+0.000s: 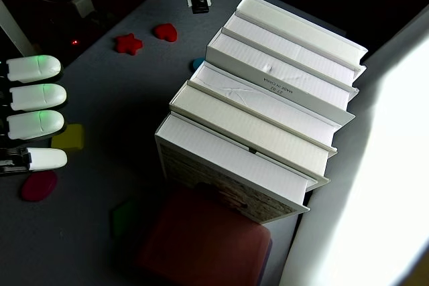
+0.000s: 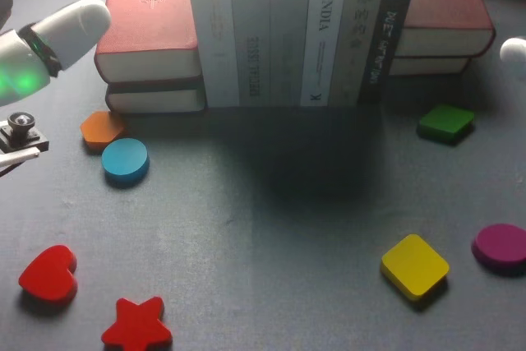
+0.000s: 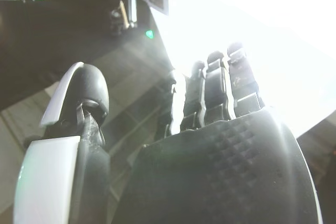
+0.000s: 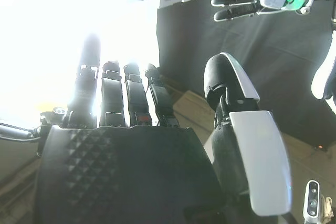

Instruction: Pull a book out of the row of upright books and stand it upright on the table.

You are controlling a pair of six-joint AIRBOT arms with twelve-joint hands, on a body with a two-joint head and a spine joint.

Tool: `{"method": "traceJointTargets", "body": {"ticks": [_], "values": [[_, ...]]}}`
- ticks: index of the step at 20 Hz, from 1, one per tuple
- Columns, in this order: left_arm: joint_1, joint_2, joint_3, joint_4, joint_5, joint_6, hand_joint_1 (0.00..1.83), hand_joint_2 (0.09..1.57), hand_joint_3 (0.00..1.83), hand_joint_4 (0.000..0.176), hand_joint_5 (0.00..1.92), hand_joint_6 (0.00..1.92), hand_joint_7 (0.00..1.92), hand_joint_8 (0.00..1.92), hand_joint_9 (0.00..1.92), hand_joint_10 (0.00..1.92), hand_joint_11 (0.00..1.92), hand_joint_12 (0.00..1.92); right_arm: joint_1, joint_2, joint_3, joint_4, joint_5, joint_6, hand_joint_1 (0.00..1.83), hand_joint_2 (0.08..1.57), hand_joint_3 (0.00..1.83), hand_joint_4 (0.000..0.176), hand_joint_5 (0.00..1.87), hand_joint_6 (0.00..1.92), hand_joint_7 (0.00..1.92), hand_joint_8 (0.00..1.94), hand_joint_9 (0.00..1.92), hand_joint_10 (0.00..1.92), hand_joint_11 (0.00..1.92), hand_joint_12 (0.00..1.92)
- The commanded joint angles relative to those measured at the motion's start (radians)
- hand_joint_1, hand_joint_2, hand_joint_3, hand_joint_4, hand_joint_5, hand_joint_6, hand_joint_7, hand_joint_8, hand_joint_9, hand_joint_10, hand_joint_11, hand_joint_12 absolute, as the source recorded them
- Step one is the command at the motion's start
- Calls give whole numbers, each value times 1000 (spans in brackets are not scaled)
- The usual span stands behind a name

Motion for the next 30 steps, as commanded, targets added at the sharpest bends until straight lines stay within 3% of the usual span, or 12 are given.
{"method": "traceJointTargets", "body": {"ticks": [1,2,3,6,9,10,11,14,19,21,24,30], "values": [[-5,-7,4,-21,-113,-10,317,1368,7,69,155,11,0,0,0,0,0,0,4,4,4,27,117,0,385,1361,18,0,0,0,0,0,0,0,0,18],[-5,-9,5,-21,-113,-12,298,1372,5,71,171,13,0,0,0,0,0,0,4,4,4,28,117,1,405,1364,14,0,0,0,0,0,0,0,0,3],[-4,-10,6,-21,-113,-13,293,1374,5,52,176,13,0,0,0,0,0,0,4,4,5,29,117,1,406,1360,10,0,0,0,0,0,0,0,0,0],[3,-9,4,-30,-119,-13,281,1381,5,35,176,9,11,4,0,0,0,0,24,4,13,31,118,1,394,1371,9,0,0,0,0,0,0,0,0,0],[9,-10,4,-32,-112,-13,285,1378,2,30,190,12,48,16,0,0,17,8,70,-12,33,36,108,-1,397,1386,9,0,14,6,0,0,0,0,33,16],[13,-10,2,-32,-109,-13,281,1379,2,32,186,8,48,13,0,0,8,5,87,-20,42,36,97,-1,403,1404,0,0,23,20,0,0,0,0,6,213],[18,-10,1,-34,-107,-13,287,1379,1,36,188,7,50,10,0,0,1,0,119,-34,56,30,70,-2,428,1407,0,0,36,22,0,0,0,0,0,42],[26,-13,1,-39,-109,-14,254,1371,0,59,180,2,21,0,0,0,0,0,208,-69,92,-12,-34,-5,373,1420,3,0,52,26,0,0,0,0,0,0],[36,-17,2,-43,-99,-20,268,1363,0,43,201,7,37,6,0,0,0,0,363,-119,138,-98,-216,-33,292,1405,0,0,54,21,0,0,0,0,0,0],[44,-22,6,-44,-95,-29,257,1368,0,69,212,9,46,6,0,0,0,0,411,-137,147,-121,-276,-61,293,1409,0,9,49,18,0,0,0,0,0,0],[45,-24,8,-45,-93,-31,256,1369,1,74,217,9,44,3,0,0,0,0,462,-162,166,-156,-337,-63,369,1402,0,0,105,37,0,0,0,0,0,0],[58,-29,10,-56,-96,-34,225,1381,4,84,216,5,44,1,0,0,0,0,518,-212,201,-180,-415,-70,270,1407,3,0,200,58,0,0,0,0,0,0]]}}
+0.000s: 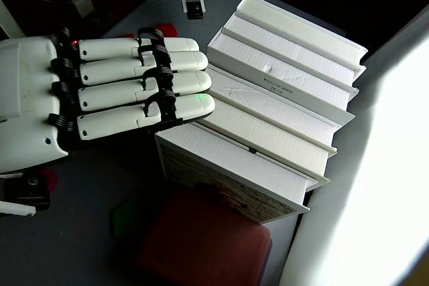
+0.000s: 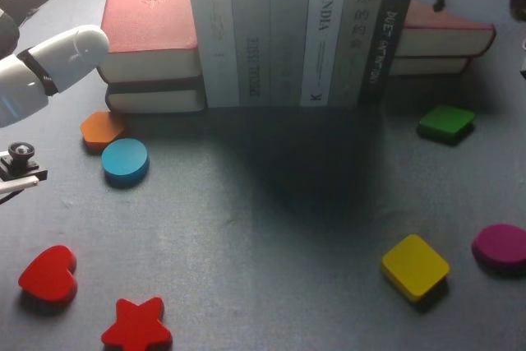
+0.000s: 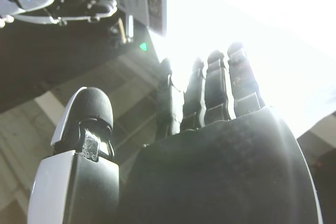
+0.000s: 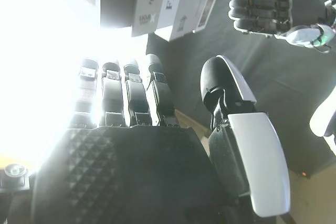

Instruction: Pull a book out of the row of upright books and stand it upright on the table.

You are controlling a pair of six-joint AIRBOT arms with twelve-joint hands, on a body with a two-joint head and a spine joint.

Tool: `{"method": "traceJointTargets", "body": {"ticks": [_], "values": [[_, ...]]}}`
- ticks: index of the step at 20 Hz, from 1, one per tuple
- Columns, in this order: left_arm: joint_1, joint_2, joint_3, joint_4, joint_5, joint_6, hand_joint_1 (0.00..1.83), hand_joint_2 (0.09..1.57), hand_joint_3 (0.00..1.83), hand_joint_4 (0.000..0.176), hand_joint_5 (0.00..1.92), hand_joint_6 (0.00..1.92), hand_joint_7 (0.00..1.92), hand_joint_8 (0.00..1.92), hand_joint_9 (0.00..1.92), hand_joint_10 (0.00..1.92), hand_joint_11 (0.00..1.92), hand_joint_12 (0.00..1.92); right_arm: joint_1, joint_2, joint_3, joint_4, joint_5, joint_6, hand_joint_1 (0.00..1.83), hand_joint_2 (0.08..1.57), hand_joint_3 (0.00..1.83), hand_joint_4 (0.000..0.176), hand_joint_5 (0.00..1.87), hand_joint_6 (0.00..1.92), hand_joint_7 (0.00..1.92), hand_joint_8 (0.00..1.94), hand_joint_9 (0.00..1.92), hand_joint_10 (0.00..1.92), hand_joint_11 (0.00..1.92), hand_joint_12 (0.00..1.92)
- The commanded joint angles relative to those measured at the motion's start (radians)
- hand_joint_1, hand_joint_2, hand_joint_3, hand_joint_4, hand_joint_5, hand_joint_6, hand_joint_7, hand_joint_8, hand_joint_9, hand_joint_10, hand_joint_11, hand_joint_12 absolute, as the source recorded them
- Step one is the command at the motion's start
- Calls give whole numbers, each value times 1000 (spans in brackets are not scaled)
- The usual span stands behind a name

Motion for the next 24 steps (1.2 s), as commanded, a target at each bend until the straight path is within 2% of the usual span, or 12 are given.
{"method": "traceJointTargets", "body": {"ticks": [1,5,8,9,11,12,14,16,19,22,23,24], "values": [[-6,-8,5,-17,-120,-9,224,1380,3,80,218,6,44,1,0,0,0,0,24,-7,6,20,94,-5,213,1410,4,0,210,59,0,0,0,0,0,0],[-6,-14,11,-17,-119,-14,246,1379,1,76,217,3,37,3,0,0,1,0,54,-32,27,-1,36,-10,108,1414,5,0,253,67,0,0,0,0,0,0],[-5,-15,11,-18,-121,-15,247,1378,0,72,224,5,43,4,0,0,0,0,64,-44,32,-12,19,-12,81,1402,0,0,463,155,0,0,0,0,0,0],[-5,-15,11,-18,-122,-15,243,1375,0,77,219,3,37,1,0,0,0,0,64,-44,30,-16,19,-12,89,1401,1,0,567,408,15,0,0,0,0,0],[0,-14,9,-23,-128,-17,262,1379,0,58,234,7,57,7,0,0,11,5,64,-36,14,-29,29,-12,120,1410,1,0,597,884,112,11,0,0,0,0],[1,-14,8,-24,-129,-18,232,1372,0,77,229,4,49,2,0,0,1,0,64,-30,-1,-34,45,-12,90,1419,4,0,596,931,145,19,0,0,0,0],[1,-13,7,-25,-130,-18,214,1374,0,75,220,0,37,0,0,0,0,0,59,-8,-38,-53,85,-12,81,1418,2,0,583,966,154,11,0,0,0,0],[1,-12,7,-25,-132,-18,251,1369,0,72,222,2,28,0,0,0,0,0,50,18,-70,-73,113,-12,38,1422,2,0,573,1118,157,2,0,0,0,0],[1,-12,6,-25,-135,-18,304,1367,0,89,228,3,25,0,0,0,0,0,0,69,-123,-87,187,-12,147,1418,0,0,689,757,200,3,0,0,0,0],[2,-12,5,-27,-137,-18,292,1377,2,83,231,3,31,3,0,0,0,0,-60,103,-161,-117,250,12,402,1439,1,0,787,638,221,1,0,0,0,0],[2,-12,5,-28,-138,-18,277,1379,2,94,229,2,29,1,0,0,0,0,-76,108,-166,-124,268,26,431,1444,2,0,795,627,223,1,0,0,0,0],[2,-12,4,-29,-139,-18,270,1376,1,100,228,1,31,2,0,0,0,0,-104,116,-174,-131,300,51,272,1451,0,0,804,569,232,1,0,0,0,0]]}}
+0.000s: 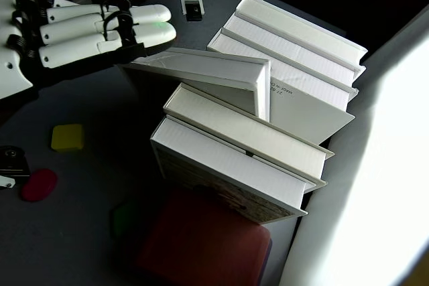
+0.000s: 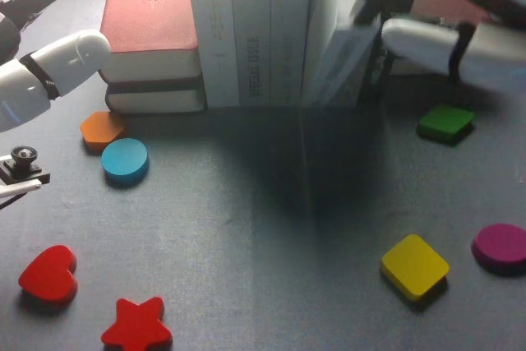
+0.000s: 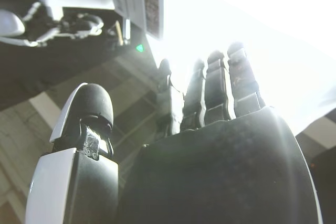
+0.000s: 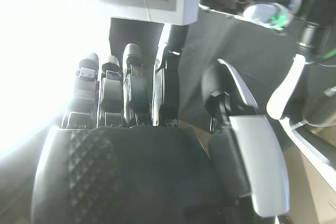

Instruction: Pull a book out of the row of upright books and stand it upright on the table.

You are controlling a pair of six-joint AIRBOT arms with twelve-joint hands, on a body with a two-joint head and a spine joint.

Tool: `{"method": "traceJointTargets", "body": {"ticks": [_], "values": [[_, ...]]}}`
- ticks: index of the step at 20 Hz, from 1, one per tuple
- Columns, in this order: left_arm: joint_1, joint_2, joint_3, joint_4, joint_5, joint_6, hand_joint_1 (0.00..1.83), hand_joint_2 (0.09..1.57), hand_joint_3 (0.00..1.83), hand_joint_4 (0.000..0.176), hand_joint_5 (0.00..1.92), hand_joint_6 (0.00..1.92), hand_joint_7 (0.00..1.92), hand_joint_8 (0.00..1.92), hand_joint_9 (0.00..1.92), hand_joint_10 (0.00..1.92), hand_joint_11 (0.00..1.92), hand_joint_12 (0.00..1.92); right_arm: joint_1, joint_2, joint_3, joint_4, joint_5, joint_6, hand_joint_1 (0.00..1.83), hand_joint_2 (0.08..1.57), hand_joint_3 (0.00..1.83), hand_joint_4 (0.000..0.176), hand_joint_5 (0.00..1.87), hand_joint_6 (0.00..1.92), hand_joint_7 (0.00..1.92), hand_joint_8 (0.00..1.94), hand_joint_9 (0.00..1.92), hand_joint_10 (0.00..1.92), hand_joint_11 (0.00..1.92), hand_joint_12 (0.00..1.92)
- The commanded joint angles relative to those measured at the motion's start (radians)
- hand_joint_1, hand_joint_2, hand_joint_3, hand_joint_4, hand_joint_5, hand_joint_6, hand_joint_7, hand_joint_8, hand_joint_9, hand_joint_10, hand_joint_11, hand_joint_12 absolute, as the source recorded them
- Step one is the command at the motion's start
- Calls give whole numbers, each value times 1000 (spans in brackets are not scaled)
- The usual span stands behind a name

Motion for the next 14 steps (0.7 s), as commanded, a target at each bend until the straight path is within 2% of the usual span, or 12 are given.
{"method": "traceJointTargets", "body": {"ticks": [1,2,3,4,6,7,8,9,10,11,12,14], "values": [[-7,0,-3,-21,-130,-7,284,1379,1,95,233,3,37,3,0,0,0,0,-8,5,-8,21,142,15,178,1476,1,0,831,494,242,1,0,0,0,0],[-6,0,-3,-22,-130,-7,285,1379,1,97,232,2,36,2,0,0,0,0,-32,9,-17,19,165,26,170,1487,3,0,845,477,243,0,0,0,0,0],[-6,0,-3,-23,-130,-7,289,1383,3,83,235,3,44,5,0,0,0,0,-46,11,-22,16,179,33,168,1479,0,0,865,480,259,7,0,0,0,0],[-5,0,-3,-24,-131,-7,278,1378,1,99,230,1,39,2,0,0,0,0,-58,12,-25,13,195,41,132,1455,0,0,862,474,266,8,0,0,0,0],[-2,0,-4,-27,-133,-7,277,1376,0,96,237,4,44,4,0,0,0,0,-63,13,-26,11,206,44,10,1424,0,0,772,445,269,6,0,0,0,0],[-2,0,-4,-28,-133,-7,303,1377,0,81,247,7,51,5,0,0,0,0,-61,13,-24,11,207,45,1,1452,0,0,548,352,215,0,0,0,0,0],[-2,0,-3,-28,-133,-7,307,1375,0,87,247,6,52,5,0,0,0,0,-57,13,-24,11,212,45,0,1458,0,0,370,274,139,0,0,0,0,0],[-2,0,-3,-28,-133,-7,320,1373,0,97,251,7,50,3,0,0,0,0,-55,16,-24,10,219,45,226,1430,0,0,155,174,37,9,0,0,0,0],[-2,0,-2,-28,-133,-7,308,1368,0,100,250,5,50,2,0,0,0,0,-53,20,-24,4,222,49,561,1380,0,18,30,34,7,2,0,0,27,13],[-2,-1,-2,-29,-132,-7,302,1365,0,96,252,6,51,2,0,0,0,0,-48,31,-24,-7,222,56,638,1342,0,32,5,6,1,0,0,0,38,25],[0,-1,-2,-30,-132,-7,285,1366,0,94,252,5,53,2,0,0,0,0,-44,45,-24,-22,220,64,697,1293,0,68,0,0,0,0,0,0,20,26],[3,-1,-2,-35,-132,-7,268,1367,0,96,246,2,53,1,0,0,0,0,-37,67,-24,-52,195,76,715,1216,0,105,0,0,0,0,0,0,0,940]]}}
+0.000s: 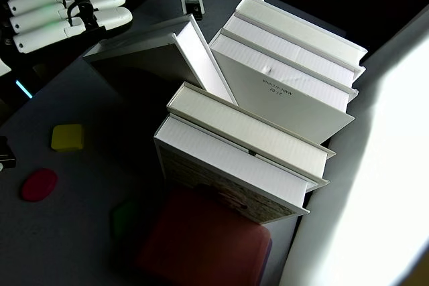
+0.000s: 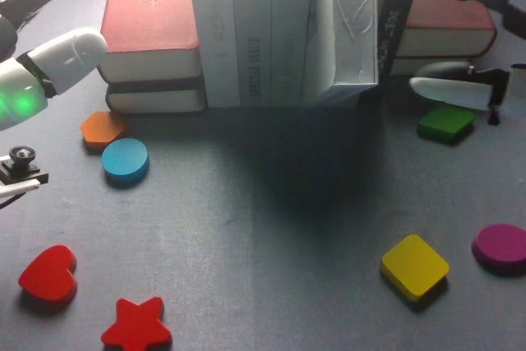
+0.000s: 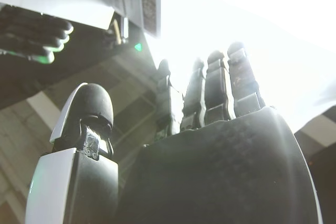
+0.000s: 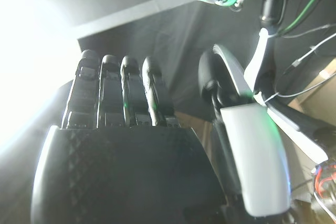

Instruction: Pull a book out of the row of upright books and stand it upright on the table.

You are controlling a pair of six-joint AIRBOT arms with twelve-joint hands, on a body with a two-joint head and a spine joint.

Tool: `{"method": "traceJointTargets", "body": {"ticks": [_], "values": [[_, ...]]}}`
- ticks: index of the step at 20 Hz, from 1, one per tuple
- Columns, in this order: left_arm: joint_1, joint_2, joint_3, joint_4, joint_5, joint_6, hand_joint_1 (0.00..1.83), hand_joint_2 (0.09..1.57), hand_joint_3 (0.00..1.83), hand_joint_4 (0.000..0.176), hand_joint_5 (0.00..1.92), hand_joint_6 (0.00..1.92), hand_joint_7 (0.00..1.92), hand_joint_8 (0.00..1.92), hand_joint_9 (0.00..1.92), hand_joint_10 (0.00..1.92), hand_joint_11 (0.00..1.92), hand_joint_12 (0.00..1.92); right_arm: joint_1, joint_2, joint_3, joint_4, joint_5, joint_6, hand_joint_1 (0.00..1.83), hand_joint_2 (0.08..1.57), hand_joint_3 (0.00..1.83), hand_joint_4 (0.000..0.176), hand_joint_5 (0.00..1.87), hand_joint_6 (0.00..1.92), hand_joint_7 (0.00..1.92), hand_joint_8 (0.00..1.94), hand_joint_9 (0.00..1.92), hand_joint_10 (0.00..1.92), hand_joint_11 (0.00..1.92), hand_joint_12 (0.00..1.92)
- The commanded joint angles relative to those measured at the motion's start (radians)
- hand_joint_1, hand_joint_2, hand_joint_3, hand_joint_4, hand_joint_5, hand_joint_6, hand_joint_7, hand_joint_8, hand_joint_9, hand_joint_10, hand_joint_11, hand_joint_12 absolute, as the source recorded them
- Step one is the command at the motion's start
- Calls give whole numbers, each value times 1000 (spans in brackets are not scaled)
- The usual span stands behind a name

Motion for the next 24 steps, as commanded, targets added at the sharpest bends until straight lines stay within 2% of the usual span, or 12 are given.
{"method": "traceJointTargets", "body": {"ticks": [1,3,5,7,8,10,14,18,20,22,23,24], "values": [[-2,-1,-1,-20,-126,-7,252,1370,1,90,246,1,58,3,0,0,0,0,29,-1,1,19,79,7,810,1178,0,108,0,0,0,0,0,0,0,1327],[1,-3,0,-23,-124,-7,226,1368,0,92,236,0,49,1,0,0,0,0,81,-1,7,-44,-1,22,1024,1120,0,67,0,0,0,0,0,0,0,1730],[1,-6,2,-23,-121,-7,233,1362,0,85,243,4,52,2,0,0,0,0,165,-5,10,-151,-107,53,1115,1105,0,142,0,0,0,0,0,0,0,1913],[4,-6,4,-26,-121,-11,250,1359,0,81,250,5,60,4,0,0,0,0,256,-18,9,-290,-228,86,1197,1102,0,33,0,0,0,0,0,0,0,1921],[5,-6,5,-26,-117,-13,253,1358,0,79,247,4,59,3,0,0,0,0,304,-26,7,-376,-287,116,1190,1113,0,54,0,0,0,0,0,0,0,1921],[6,-5,7,-26,-115,-13,257,1361,0,80,239,0,52,0,0,0,0,0,396,-40,0,-558,-376,198,1209,1115,0,38,0,0,0,0,0,0,0,1921],[7,-7,9,-27,-113,-13,243,1364,1,79,241,1,52,1,0,0,0,0,517,-51,-23,-983,-506,412,1210,1067,0,71,0,0,0,0,0,0,0,1918],[7,-12,12,-27,-110,-13,259,1368,1,88,230,0,50,0,0,0,0,0,589,-79,-28,-1368,-553,662,1084,1109,0,54,0,0,0,0,0,0,0,1328],[7,-15,12,-27,-109,-15,264,1361,0,70,218,3,46,3,0,0,0,0,603,-104,-23,-1497,-569,746,1198,1061,12,49,0,0,0,0,0,0,0,129],[9,-18,13,-28,-110,-17,248,1363,0,69,230,7,48,3,0,0,0,0,586,-149,2,-1542,-574,782,1341,1047,0,0,320,113,221,41,186,170,0,791],[9,-20,14,-28,-110,-17,248,1363,0,69,230,7,48,3,0,0,0,0,579,-165,10,-1546,-574,782,1341,1047,0,0,320,113,221,41,186,170,0,791],[9,-20,14,-28,-109,-18,242,1364,0,74,233,8,47,2,0,0,0,0,577,-173,13,-1553,-573,783,1417,982,0,0,486,181,412,104,390,379,0,1420]]}}
